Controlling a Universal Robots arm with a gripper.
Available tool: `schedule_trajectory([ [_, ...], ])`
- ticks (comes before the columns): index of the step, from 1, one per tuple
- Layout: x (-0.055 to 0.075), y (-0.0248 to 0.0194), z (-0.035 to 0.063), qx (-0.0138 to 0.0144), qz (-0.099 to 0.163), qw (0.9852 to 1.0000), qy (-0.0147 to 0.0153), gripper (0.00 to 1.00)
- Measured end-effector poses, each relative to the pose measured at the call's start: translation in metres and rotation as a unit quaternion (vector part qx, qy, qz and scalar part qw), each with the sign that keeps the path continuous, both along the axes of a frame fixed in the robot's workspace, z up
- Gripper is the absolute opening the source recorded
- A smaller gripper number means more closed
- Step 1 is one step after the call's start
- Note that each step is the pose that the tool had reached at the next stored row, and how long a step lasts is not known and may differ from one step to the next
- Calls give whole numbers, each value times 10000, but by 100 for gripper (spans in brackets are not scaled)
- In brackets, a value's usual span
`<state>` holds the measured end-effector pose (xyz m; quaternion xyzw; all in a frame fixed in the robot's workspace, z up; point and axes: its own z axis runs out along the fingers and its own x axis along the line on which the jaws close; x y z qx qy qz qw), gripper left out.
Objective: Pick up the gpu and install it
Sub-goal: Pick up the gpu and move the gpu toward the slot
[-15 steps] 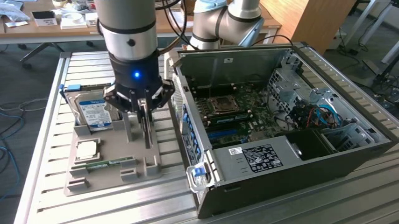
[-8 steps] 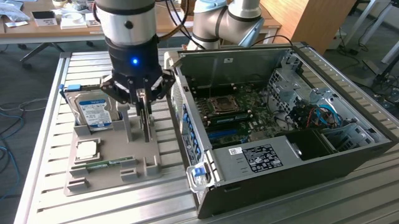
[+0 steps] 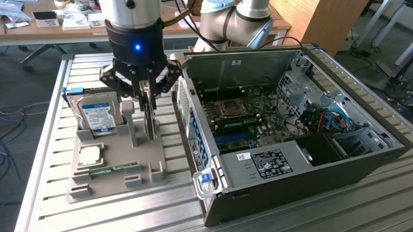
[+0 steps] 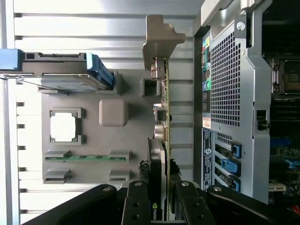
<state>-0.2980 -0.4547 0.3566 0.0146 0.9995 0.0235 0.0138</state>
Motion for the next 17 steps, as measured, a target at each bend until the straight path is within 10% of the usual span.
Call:
schedule_trajectory([
  [17, 0, 0, 299, 1, 0, 10000, 0, 27],
])
